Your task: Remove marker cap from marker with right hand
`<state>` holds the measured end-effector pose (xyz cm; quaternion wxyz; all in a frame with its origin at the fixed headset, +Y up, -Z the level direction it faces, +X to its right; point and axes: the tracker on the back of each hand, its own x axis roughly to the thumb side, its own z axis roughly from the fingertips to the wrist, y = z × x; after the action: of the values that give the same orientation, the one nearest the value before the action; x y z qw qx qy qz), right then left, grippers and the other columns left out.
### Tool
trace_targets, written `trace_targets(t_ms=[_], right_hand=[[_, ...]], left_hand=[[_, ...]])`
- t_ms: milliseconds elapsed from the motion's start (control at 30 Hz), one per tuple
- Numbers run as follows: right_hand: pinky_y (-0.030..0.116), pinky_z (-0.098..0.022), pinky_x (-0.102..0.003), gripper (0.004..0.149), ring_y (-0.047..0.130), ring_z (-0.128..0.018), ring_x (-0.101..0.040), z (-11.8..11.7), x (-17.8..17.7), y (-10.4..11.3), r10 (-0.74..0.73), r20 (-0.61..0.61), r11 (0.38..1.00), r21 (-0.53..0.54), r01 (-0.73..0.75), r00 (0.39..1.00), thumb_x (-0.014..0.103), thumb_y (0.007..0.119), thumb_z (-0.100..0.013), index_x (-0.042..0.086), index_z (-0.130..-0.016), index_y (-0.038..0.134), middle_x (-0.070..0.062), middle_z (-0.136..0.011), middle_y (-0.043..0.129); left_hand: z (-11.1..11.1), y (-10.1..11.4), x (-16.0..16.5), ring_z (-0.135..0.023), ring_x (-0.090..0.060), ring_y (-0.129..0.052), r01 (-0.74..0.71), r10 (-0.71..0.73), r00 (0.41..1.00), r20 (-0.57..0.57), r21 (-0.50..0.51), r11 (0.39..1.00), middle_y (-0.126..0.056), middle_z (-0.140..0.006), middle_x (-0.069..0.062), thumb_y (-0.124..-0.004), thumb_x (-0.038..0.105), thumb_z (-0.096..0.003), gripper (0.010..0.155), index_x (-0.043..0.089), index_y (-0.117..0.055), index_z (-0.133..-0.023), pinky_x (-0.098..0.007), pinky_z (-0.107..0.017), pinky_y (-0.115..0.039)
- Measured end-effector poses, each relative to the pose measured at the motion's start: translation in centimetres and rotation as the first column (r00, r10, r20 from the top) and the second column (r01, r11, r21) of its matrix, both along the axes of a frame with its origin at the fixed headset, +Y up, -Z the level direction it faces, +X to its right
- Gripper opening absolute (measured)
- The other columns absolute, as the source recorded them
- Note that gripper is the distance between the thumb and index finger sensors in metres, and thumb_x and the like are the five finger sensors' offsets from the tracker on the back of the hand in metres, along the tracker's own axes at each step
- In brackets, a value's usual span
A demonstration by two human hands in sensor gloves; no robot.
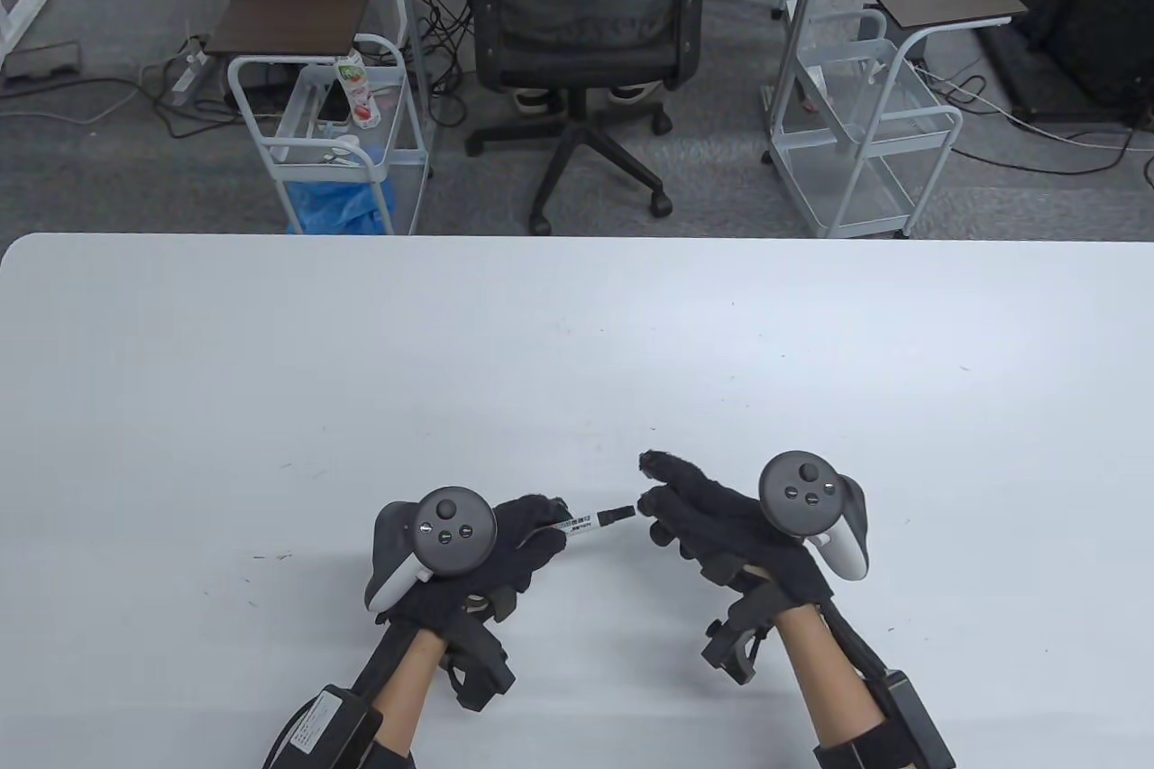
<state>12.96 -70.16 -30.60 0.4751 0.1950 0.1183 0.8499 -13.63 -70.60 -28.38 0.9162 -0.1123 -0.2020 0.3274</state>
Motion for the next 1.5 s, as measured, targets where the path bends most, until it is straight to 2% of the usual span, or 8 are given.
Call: trace_targets(t_ms=[233, 333, 600, 1033, 1200, 1267, 1367, 1500], right_hand=[[0.083, -0.032, -0.021, 0.048, 0.095, -0.044, -0.011, 0.6, -1.1, -2.1, -0.014, -0.008, 1.000, -0.022, 0.014, 1.000, 0.039, 0.067, -0.058, 0.006, -0.090, 0.080, -0.003, -0.068, 0.097], [0.083, -0.035, -0.022, 0.048, 0.094, -0.048, -0.012, 0.7, -0.4, -1.9, 0.002, -0.045, 0.999, -0.042, -0.004, 0.999, 0.039, 0.063, -0.060, 0.007, -0.092, 0.079, -0.003, -0.071, 0.096], [0.082, -0.032, -0.019, 0.046, 0.093, -0.039, -0.006, 2.0, 0.3, -1.0, -0.010, 0.082, 0.983, 0.183, -0.005, 0.997, 0.036, 0.065, -0.057, 0.006, -0.086, 0.084, 0.001, -0.059, 0.097], [0.082, -0.030, -0.018, 0.046, 0.092, -0.036, -0.003, 3.1, 0.3, -0.5, -0.061, 0.102, 0.943, 0.332, 0.024, 0.993, 0.035, 0.066, -0.057, 0.002, -0.083, 0.084, 0.004, -0.054, 0.097], [0.081, -0.035, -0.017, 0.046, 0.090, -0.042, -0.002, 2.5, 0.1, -0.8, 0.012, 0.048, 0.959, 0.284, -0.025, 0.999, 0.039, 0.059, -0.062, 0.006, -0.090, 0.077, 0.008, -0.060, 0.092], [0.082, -0.028, -0.019, 0.047, 0.092, -0.034, -0.005, 2.4, 0.1, -1.2, -0.032, 0.145, 0.958, 0.285, -0.011, 0.989, 0.041, 0.061, -0.059, 0.007, -0.083, 0.084, 0.007, -0.053, 0.096], [0.081, -0.035, -0.021, 0.048, 0.091, -0.043, -0.008, 1.5, 0.2, -2.1, -0.047, -0.063, 0.999, 0.007, 0.047, 0.997, 0.045, 0.057, -0.062, 0.010, -0.089, 0.076, 0.004, -0.063, 0.093], [0.081, -0.030, -0.018, 0.046, 0.091, -0.036, -0.005, 2.2, 0.3, -1.5, -0.100, 0.088, 0.979, 0.185, 0.083, 0.991, 0.040, 0.064, -0.058, 0.007, -0.082, 0.084, 0.003, -0.055, 0.096]], left_hand=[[0.0, -1.0, 1.1, -0.065, -0.013, -0.090, 0.108, -0.107, 0.989, 0.105, -0.003, 0.994, -0.091, -0.083, 0.001, -0.068, 0.042, -0.0529, 0.055, 0.016, -0.074, -0.100, -0.035, -0.060, -0.079], [0.3, -1.0, 1.7, -0.059, -0.010, -0.090, 0.080, -0.081, 0.990, 0.115, 0.013, 0.997, -0.092, -0.078, 0.003, -0.065, 0.043, -0.0530, 0.055, 0.016, -0.074, -0.100, -0.033, -0.057, -0.080], [0.6, -0.8, 1.9, -0.049, -0.008, -0.091, -0.001, -0.009, 0.992, 0.126, 0.081, 0.997, -0.096, -0.068, 0.005, -0.065, 0.044, -0.0526, 0.055, 0.014, -0.078, -0.097, -0.031, -0.051, -0.081], [0.2, 0.1, 1.2, -0.045, -0.009, -0.090, -0.100, 0.094, 0.986, 0.139, 0.039, 0.994, -0.097, -0.065, 0.004, -0.067, 0.043, -0.0522, 0.055, 0.012, -0.082, -0.094, -0.031, -0.051, -0.081], [0.4, 0.2, 1.2, -0.045, -0.008, -0.090, -0.074, 0.065, 0.990, 0.122, 0.077, 0.994, -0.097, -0.065, 0.005, -0.066, 0.044, -0.0532, 0.055, 0.011, -0.081, -0.094, -0.030, -0.050, -0.082], [0.6, 0.4, 1.3, -0.044, -0.009, -0.090, -0.061, 0.052, 0.993, 0.108, 0.079, 0.995, -0.097, -0.064, 0.004, -0.067, 0.043, -0.0527, 0.055, 0.010, -0.082, -0.094, -0.032, -0.049, -0.081], [0.8, 0.3, 1.6, -0.044, -0.010, -0.090, -0.055, 0.045, 0.990, 0.134, 0.069, 0.996, -0.097, -0.064, 0.003, -0.067, 0.042, -0.0528, 0.055, 0.009, -0.082, -0.094, -0.032, -0.049, -0.081], [0.5, 0.4, 1.6, -0.044, -0.009, -0.090, -0.086, 0.077, 0.987, 0.139, 0.054, 0.995, -0.097, -0.064, 0.004, -0.067, 0.042, -0.0526, 0.055, 0.009, -0.082, -0.094, -0.031, -0.049, -0.081]])
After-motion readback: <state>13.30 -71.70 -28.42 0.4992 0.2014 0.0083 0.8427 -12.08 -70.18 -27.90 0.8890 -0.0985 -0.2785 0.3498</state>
